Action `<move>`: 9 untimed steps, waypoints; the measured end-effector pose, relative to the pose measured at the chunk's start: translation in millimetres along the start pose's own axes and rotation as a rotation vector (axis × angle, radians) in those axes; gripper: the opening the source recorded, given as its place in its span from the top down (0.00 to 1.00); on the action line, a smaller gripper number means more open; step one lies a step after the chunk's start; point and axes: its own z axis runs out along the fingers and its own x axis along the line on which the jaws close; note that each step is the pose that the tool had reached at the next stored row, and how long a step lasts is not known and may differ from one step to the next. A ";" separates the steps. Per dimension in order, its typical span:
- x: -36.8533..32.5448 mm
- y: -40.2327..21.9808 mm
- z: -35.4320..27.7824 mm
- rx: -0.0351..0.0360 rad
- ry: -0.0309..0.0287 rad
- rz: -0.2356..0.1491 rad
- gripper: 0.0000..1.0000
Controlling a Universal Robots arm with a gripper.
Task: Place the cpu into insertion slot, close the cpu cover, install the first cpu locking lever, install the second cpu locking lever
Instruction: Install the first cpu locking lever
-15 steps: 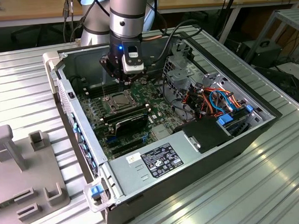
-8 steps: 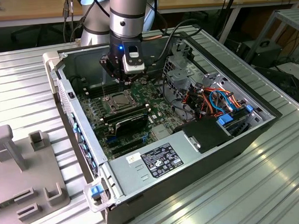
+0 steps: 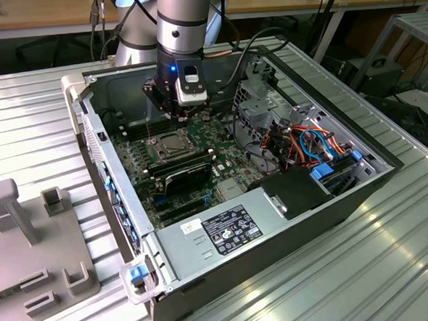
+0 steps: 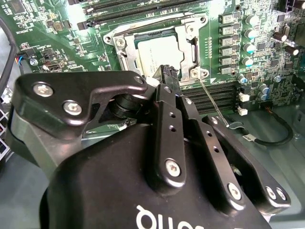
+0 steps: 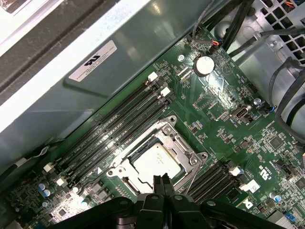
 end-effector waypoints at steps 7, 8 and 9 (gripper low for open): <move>0.0 0.0 0.0 -0.0010 -0.0007 -0.051 0.89; 0.0 -0.1 -1.3 -0.0008 -0.0010 -0.073 0.89; 0.0 -0.1 -5.0 -0.0014 -0.0011 -0.088 0.89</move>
